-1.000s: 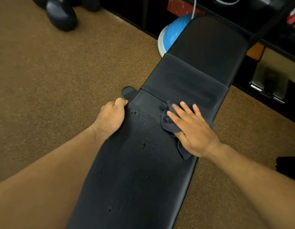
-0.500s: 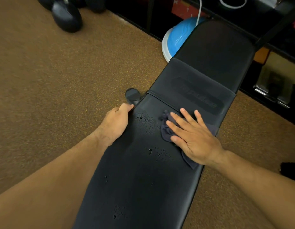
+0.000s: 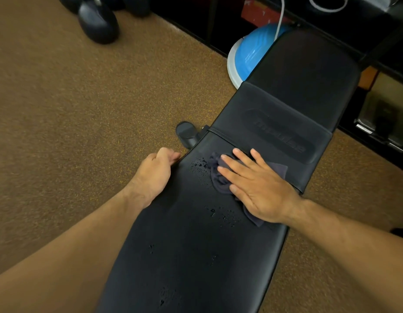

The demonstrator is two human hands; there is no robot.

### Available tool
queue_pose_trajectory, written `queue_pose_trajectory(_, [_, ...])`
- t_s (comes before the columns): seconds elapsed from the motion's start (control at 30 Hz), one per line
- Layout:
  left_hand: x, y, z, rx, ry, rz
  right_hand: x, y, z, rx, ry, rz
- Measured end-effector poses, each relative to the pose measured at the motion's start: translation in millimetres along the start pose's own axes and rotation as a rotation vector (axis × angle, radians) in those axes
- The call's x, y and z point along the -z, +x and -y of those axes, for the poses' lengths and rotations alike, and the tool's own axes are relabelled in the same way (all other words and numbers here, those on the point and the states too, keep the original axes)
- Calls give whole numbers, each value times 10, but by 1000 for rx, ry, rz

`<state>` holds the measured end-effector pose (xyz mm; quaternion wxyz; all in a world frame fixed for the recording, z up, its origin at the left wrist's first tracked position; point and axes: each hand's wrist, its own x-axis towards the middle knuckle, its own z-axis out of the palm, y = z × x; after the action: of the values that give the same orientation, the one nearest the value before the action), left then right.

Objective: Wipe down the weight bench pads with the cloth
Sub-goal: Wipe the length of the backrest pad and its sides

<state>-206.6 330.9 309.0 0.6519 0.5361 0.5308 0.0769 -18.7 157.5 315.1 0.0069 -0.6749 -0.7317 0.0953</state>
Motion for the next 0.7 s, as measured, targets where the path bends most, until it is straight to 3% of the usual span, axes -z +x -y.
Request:
queue_pose_trajectory(0.37, [38, 77, -31, 21, -25, -12, 102, 813, 198, -97, 11, 1])
queue_pose_trajectory(0.7, [135, 109, -34, -31, 3, -50, 27, 257, 135, 9, 8, -5])
